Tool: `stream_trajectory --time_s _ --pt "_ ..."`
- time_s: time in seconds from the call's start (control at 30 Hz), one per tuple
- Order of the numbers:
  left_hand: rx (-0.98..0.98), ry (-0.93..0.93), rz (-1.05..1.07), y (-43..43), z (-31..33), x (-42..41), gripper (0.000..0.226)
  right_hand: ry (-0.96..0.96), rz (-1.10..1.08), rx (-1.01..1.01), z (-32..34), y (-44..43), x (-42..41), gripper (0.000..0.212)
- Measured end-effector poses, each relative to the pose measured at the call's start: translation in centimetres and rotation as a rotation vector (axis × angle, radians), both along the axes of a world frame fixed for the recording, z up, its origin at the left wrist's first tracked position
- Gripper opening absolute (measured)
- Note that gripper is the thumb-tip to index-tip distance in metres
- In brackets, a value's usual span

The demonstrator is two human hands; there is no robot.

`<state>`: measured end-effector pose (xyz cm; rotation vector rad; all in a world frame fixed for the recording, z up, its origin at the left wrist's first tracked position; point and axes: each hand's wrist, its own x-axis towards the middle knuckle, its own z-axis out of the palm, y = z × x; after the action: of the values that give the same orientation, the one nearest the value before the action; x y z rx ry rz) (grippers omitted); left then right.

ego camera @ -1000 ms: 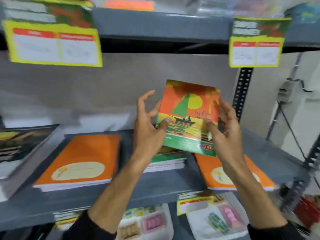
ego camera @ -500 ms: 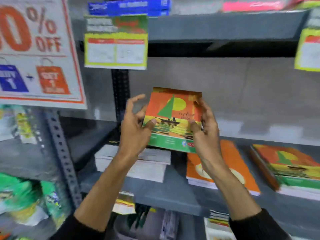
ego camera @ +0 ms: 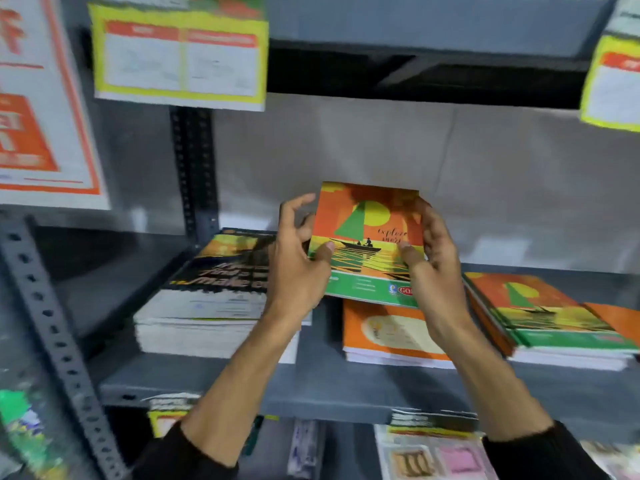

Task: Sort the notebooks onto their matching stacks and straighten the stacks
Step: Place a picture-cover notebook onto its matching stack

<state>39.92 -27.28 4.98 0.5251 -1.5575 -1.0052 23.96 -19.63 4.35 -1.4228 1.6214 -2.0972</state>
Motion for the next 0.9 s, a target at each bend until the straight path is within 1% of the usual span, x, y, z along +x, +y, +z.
stream_trajectory --time_s 0.1,0.27,0.4,0.47,0.53,0.57,0.63,0.7,0.73,0.77,0.8,0.83,0.87,0.9 --pt "0.015 0.009 -0.073 3.1 -0.6 -6.4 0.067 -0.035 -0.055 0.062 -0.3 4.1 -5.9 0.064" --pt "0.047 0.015 -0.111 8.1 -1.7 -15.8 0.064 -0.044 -0.097 0.149 -0.7 9.5 -15.0 0.066" --pt "0.087 -0.038 -0.132 11.2 -3.0 -22.0 0.067 -0.026 -0.114 0.243 -1.5 12.6 -21.3 0.070" --pt "0.092 -0.078 -0.105 11.9 -3.8 -23.6 0.067 -0.007 -0.096 0.311 -1.8 13.1 -23.0 0.072" --pt "0.098 -0.128 -0.071 12.7 -4.5 -25.0 0.066 0.056 -0.090 0.391 -2.1 13.4 -24.6 0.069" --pt "0.088 -0.160 -0.051 12.7 -5.0 -25.4 0.066 0.114 -0.112 0.460 -2.5 13.4 -25.0 0.070" --pt "0.030 -0.293 0.020 12.5 -5.6 -25.1 0.063 0.247 -0.154 0.684 -3.4 13.3 -24.9 0.065" --pt "-0.044 -0.488 0.066 12.3 -6.0 -24.4 0.057 0.323 -0.178 0.887 -3.8 13.2 -24.6 0.053" --pt "-0.095 -0.608 0.098 14.1 -5.5 -26.8 0.056 0.320 -0.163 0.924 -4.0 14.8 -27.0 0.050" --pt "-0.123 -0.696 0.134 14.7 -5.2 -27.2 0.055 0.333 -0.142 0.925 -4.0 15.1 -27.5 0.051" --pt "-0.151 -0.772 0.181 14.7 -4.8 -26.9 0.056 0.290 -0.109 0.885 -4.0 14.9 -27.3 0.054" --pt "-0.195 -0.810 0.227 15.0 -4.4 -26.8 0.056 0.224 -0.094 0.809 -3.8 15.0 -27.2 0.057" --pt "-0.228 -0.795 0.258 15.4 -4.0 -26.8 0.056 0.139 -0.099 0.719 -3.5 15.5 -27.2 0.058" --pt "-0.266 -0.741 0.265 16.1 -3.6 -27.2 0.055 0.084 -0.142 0.640 -3.2 16.3 -27.5 0.058"
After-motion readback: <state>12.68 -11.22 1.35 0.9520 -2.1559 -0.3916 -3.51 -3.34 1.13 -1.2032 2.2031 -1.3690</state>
